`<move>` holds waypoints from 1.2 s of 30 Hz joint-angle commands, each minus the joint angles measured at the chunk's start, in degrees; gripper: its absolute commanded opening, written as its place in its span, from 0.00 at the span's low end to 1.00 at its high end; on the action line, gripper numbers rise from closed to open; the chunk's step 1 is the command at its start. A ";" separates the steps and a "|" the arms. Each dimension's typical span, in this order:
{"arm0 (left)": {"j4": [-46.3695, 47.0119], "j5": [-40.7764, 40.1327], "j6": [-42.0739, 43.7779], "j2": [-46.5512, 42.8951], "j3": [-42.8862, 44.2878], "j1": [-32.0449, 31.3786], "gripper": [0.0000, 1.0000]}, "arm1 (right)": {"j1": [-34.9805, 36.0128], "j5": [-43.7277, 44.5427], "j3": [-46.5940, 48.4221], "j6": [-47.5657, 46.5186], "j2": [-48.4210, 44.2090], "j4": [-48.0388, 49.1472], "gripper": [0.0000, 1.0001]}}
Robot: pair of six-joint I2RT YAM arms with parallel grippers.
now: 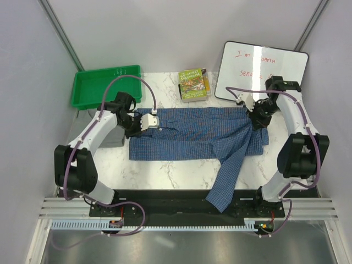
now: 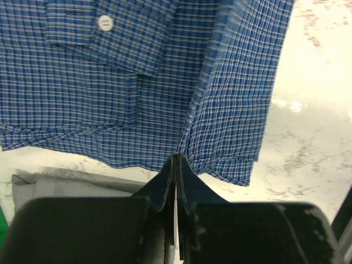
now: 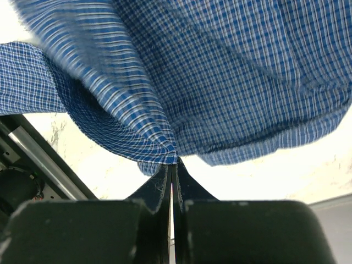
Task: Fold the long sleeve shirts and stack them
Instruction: Fold the shirt
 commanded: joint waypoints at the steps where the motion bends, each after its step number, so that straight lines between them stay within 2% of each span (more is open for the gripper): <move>1: 1.63 0.85 3.93 4.57 5.51 2.03 0.02 | 2.24 0.60 4.74 2.81 4.05 1.80 0.00; 11: 2.51 0.23 4.73 12.22 8.94 3.00 0.02 | 3.48 3.94 10.80 4.66 12.75 4.00 0.00; 23: 1.63 0.32 6.04 14.69 11.14 5.29 0.02 | 4.80 4.73 16.96 6.24 18.91 4.26 0.00; 28: 1.19 0.05 7.27 14.34 9.47 5.46 0.02 | 4.80 4.03 15.56 5.45 18.30 3.47 0.00; 34: 3.11 -0.91 4.91 16.35 7.89 5.72 0.02 | 4.80 5.87 12.39 7.90 18.47 7.86 0.00; 36: 3.82 -1.96 4.81 16.62 6.84 5.72 0.02 | 6.81 6.14 12.57 9.05 19.17 9.27 0.01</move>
